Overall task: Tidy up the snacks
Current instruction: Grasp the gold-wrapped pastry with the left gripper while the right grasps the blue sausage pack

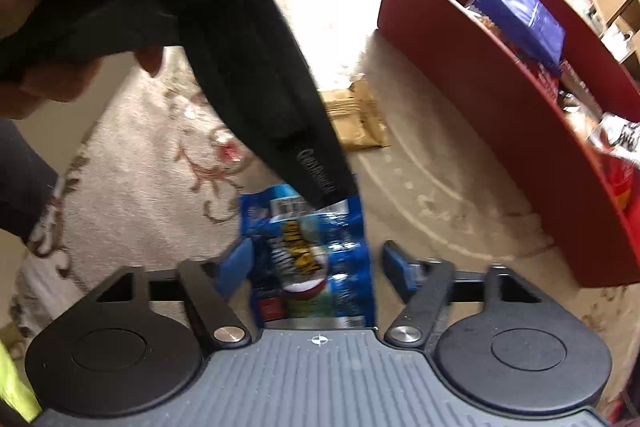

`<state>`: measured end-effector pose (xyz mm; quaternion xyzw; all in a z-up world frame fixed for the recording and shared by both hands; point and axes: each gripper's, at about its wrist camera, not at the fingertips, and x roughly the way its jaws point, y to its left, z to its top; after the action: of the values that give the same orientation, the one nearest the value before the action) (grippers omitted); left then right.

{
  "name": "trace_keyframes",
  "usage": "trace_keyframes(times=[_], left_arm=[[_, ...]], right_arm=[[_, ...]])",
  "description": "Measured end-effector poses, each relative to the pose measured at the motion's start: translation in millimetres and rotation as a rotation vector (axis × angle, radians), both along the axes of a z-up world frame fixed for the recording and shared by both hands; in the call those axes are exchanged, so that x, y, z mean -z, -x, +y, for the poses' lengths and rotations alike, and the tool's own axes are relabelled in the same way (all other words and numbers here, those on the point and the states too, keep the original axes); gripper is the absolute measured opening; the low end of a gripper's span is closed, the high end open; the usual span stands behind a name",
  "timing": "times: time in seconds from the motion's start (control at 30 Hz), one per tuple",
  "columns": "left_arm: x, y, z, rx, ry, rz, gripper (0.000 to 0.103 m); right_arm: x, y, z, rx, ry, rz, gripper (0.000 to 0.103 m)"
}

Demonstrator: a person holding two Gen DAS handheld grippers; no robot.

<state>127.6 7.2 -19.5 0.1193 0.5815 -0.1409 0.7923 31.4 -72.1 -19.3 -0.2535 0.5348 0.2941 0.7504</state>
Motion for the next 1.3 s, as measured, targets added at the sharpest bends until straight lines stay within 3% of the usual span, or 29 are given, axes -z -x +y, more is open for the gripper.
trace_keyframes(times=[0.07,0.2,0.37,0.53,0.67,0.8,0.87,1.03,1.07,1.1,1.3], left_arm=[[1,-2,-1,-0.009,-0.018,-0.003,0.066],[1,-6,-4,-0.015,0.000,0.015,0.067],[0,0,-28,0.034,-0.032,-0.025,0.066],[-3,0,-40,0.033,-0.039,-0.024,0.051],[-3,0,-42,0.028,-0.045,-0.027,0.052],[-2,0,-38,0.011,-0.040,-0.013,0.061],[0,-2,-32,0.003,-0.033,-0.009,0.064],[3,-2,-24,-0.005,-0.023,-0.004,0.068],[2,-2,-23,-0.008,-0.021,-0.007,0.068],[3,-3,-21,-0.009,-0.018,-0.007,0.068],[0,0,-22,0.002,-0.014,-0.014,0.044]], right_arm=[[-2,0,-5,0.035,-0.011,-0.002,0.065],[-8,-9,-27,0.145,-0.017,-0.015,0.061],[-11,-21,-61,0.282,-0.020,-0.029,0.060],[-16,-26,-83,0.351,-0.070,-0.026,0.052],[-11,-32,-82,0.348,-0.041,-0.035,0.063],[-15,-31,-80,0.312,-0.030,-0.051,0.069],[-17,-30,-80,0.288,-0.027,-0.053,0.089],[6,-33,-72,0.274,0.049,-0.029,0.086],[6,-33,-72,0.276,0.040,-0.035,0.080],[4,-33,-75,0.288,0.017,-0.025,0.074],[1,-34,-89,0.359,-0.006,-0.030,0.074]])
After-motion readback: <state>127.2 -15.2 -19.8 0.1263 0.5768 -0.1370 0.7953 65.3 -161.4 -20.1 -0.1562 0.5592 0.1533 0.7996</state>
